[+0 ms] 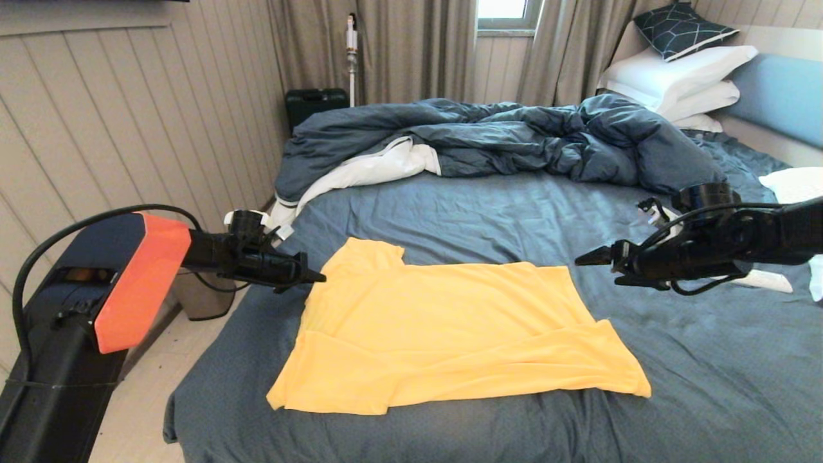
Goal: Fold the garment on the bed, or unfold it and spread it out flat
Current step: Fold the yellow T-shirt
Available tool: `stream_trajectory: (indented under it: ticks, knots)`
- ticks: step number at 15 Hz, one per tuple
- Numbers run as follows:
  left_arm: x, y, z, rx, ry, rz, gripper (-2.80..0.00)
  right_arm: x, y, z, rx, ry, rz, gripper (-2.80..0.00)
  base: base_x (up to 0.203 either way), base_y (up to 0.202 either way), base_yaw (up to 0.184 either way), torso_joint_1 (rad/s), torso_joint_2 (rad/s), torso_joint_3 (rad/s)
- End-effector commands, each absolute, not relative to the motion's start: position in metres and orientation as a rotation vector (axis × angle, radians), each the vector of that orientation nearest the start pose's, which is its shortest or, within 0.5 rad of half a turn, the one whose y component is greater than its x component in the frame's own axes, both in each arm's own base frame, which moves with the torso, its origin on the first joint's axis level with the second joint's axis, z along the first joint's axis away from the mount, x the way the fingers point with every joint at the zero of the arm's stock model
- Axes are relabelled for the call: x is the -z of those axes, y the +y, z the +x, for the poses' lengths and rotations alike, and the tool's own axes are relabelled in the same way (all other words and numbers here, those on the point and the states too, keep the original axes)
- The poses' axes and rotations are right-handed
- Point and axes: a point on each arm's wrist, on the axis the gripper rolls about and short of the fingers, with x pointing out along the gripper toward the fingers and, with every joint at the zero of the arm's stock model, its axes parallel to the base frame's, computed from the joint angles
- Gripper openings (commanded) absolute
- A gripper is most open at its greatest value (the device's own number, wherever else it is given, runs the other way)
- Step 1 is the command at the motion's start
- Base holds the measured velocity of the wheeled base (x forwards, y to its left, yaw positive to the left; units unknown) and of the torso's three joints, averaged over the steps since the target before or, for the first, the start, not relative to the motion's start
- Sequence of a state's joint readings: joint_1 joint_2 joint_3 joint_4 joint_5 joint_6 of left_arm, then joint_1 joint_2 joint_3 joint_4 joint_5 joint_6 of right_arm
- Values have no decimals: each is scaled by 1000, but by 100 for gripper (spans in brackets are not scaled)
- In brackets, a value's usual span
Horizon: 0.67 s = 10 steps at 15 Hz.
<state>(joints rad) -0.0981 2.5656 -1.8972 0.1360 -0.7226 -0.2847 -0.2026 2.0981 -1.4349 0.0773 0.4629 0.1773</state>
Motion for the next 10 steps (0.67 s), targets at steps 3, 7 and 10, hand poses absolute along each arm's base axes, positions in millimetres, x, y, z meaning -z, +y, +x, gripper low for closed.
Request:
stream_trajectory:
  ticks: [3, 7, 10]
  knots:
    - [-46, -64, 497, 663, 896, -510, -280, -96, -78, 445, -158, 767, 411, 0, 0, 0, 0, 0, 0, 0]
    - [-47, -64, 497, 663, 896, -510, -280, -88, -67, 469, -149, 746, 426, 0, 0, 0, 0, 0, 0, 0]
    - [-47, -64, 497, 664, 894, -508, -280, -89, -58, 476, -163, 737, 435, 0, 0, 0, 0, 0, 0, 0]
